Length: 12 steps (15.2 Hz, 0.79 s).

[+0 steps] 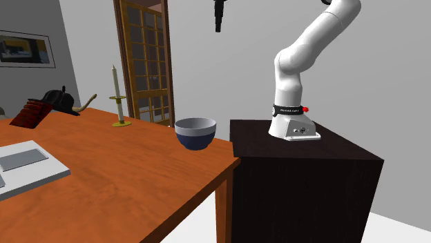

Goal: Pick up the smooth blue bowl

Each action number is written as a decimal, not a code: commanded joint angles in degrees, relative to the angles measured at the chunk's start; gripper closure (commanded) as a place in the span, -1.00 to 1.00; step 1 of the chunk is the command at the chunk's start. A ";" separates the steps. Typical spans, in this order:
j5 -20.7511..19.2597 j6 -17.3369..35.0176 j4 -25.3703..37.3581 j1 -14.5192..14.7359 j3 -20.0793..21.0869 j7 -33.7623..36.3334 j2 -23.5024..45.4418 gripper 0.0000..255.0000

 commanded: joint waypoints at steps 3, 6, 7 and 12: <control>0.40 3.89 -3.81 0.17 0.58 0.25 -0.04 -1.00; 1.08 9.90 -9.06 0.49 1.49 0.60 0.55 -1.00; 1.32 11.96 -10.68 0.63 1.79 0.71 0.93 -1.00; 2.68 22.80 -17.74 1.44 3.38 1.20 4.41 -1.00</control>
